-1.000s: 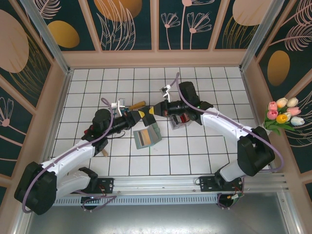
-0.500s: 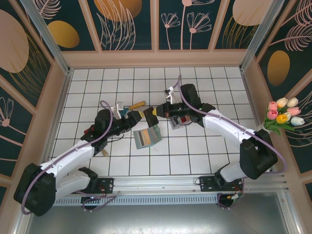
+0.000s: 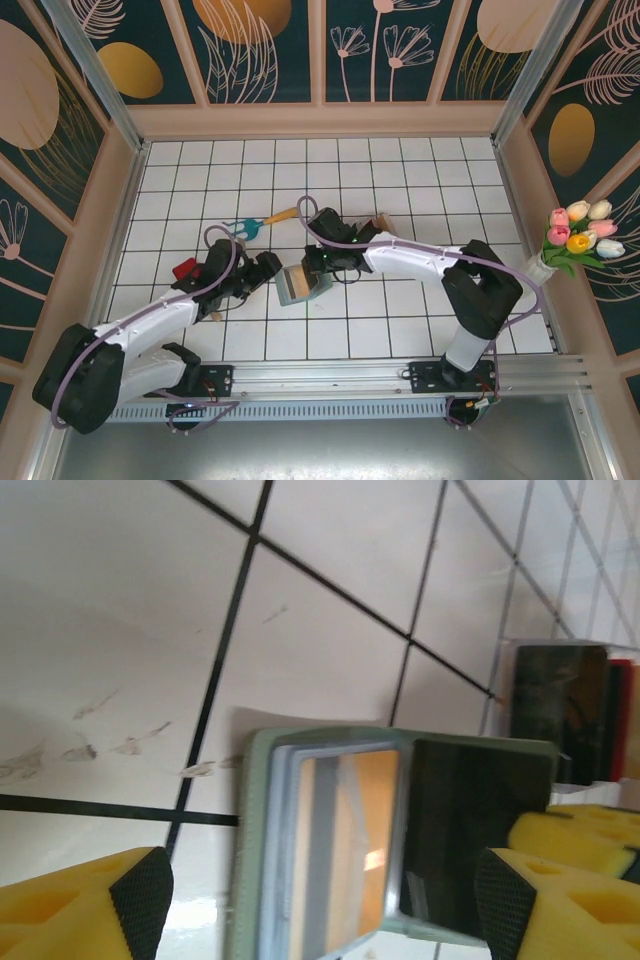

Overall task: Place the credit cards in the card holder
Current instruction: Flip over the card slot in the card holder.

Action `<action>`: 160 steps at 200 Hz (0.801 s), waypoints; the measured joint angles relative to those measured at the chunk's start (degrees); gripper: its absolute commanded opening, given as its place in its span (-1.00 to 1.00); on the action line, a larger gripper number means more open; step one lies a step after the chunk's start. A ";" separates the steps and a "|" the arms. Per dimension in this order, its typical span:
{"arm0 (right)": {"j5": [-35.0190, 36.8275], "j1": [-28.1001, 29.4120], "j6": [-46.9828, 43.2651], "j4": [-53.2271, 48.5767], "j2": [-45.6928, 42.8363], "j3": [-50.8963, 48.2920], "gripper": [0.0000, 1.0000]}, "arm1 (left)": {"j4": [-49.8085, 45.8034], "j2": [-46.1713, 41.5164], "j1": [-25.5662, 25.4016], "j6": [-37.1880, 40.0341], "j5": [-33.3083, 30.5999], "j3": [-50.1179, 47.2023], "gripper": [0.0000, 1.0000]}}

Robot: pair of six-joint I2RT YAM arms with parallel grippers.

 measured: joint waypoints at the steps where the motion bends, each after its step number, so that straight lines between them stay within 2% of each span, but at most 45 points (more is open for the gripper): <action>1: 0.13 0.00 0.00 -0.07 0.02 -0.02 -1.00 | 0.00 0.17 0.00 0.04 0.02 0.00 0.62; 53: 4.42 -1.01 0.13 -0.94 0.11 -1.20 -1.00 | 0.37 5.73 0.00 2.03 1.99 0.74 0.61; 107: 6.12 -1.68 1.60 -0.87 0.74 -2.75 -1.00 | 4.81 8.72 0.00 2.54 6.16 1.33 0.38; 126: 6.14 -1.81 1.75 -0.55 0.74 -3.04 -1.00 | 7.39 9.03 0.00 2.40 7.91 1.42 0.37; 160: 6.08 -1.88 1.75 -0.17 0.74 -3.04 -1.00 | 11.65 9.88 0.00 2.05 10.34 1.66 0.16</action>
